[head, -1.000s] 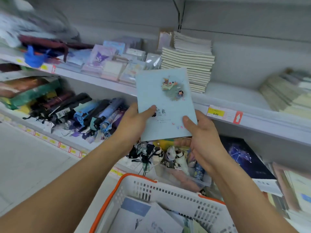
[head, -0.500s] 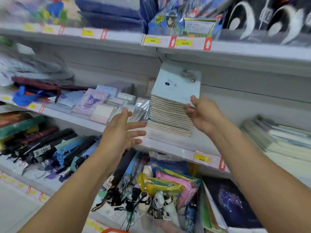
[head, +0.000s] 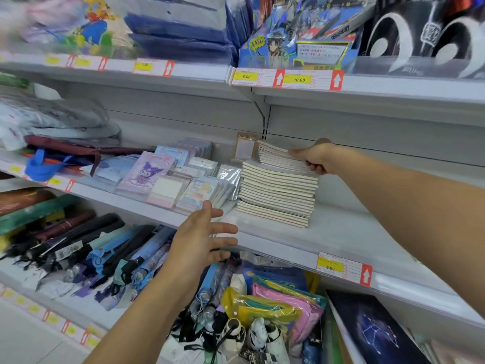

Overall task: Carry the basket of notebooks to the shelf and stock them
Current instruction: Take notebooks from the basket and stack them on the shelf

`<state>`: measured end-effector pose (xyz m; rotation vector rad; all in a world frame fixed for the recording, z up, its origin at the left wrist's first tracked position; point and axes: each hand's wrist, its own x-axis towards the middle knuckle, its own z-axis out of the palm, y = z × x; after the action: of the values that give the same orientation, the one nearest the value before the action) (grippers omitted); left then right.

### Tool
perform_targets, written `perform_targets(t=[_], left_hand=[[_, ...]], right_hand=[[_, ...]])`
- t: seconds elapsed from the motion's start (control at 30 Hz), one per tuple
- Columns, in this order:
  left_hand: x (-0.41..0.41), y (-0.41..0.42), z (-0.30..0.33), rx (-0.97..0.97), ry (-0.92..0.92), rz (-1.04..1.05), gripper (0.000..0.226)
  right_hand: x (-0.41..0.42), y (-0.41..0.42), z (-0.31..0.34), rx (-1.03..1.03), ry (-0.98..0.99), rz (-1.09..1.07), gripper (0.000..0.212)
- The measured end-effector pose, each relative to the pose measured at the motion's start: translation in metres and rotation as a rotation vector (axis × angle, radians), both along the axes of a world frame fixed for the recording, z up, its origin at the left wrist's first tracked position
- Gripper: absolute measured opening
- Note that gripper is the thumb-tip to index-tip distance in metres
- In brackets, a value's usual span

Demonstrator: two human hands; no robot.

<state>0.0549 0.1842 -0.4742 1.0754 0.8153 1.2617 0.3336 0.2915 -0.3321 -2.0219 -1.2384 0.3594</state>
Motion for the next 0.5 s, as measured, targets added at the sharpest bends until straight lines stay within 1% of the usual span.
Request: perform_targets(t=[0.2,0.27,0.3,0.33,0.4,0.43,0.47,0.5], left_hand=[[0.003,0.002,-0.011,-0.058,0.095,0.018,0.039],[0.006,0.001,-0.016,-0.084,0.140,-0.004,0.037],[0.009,0.000,-0.019,-0.093,0.170,-0.027,0.035],[0.011,-0.002,-0.023,-0.097,0.208,-0.058,0.034],[0.017,-0.008,-0.031,-0.098,0.298,-0.134,0.033],[0.020,-0.013,-0.036,-0.100,0.340,-0.172,0.033],[0.025,-0.017,-0.044,-0.101,0.393,-0.211,0.032],[0.029,-0.023,-0.053,-0.102,0.467,-0.261,0.032]], right_hand=[[0.006,0.004,-0.013,0.091,-0.175,-0.131,0.056],[0.005,0.004,-0.021,0.175,-0.229,-0.153,0.056],[0.005,0.000,-0.027,0.285,-0.238,-0.149,0.055],[0.003,-0.010,-0.034,0.447,-0.226,-0.144,0.052],[-0.013,-0.057,-0.059,0.837,-0.148,-0.089,0.042],[-0.026,-0.088,-0.084,0.978,-0.079,-0.044,0.040],[-0.039,-0.119,-0.119,1.041,-0.011,-0.003,0.040],[-0.050,-0.149,-0.162,1.031,0.037,0.038,0.041]])
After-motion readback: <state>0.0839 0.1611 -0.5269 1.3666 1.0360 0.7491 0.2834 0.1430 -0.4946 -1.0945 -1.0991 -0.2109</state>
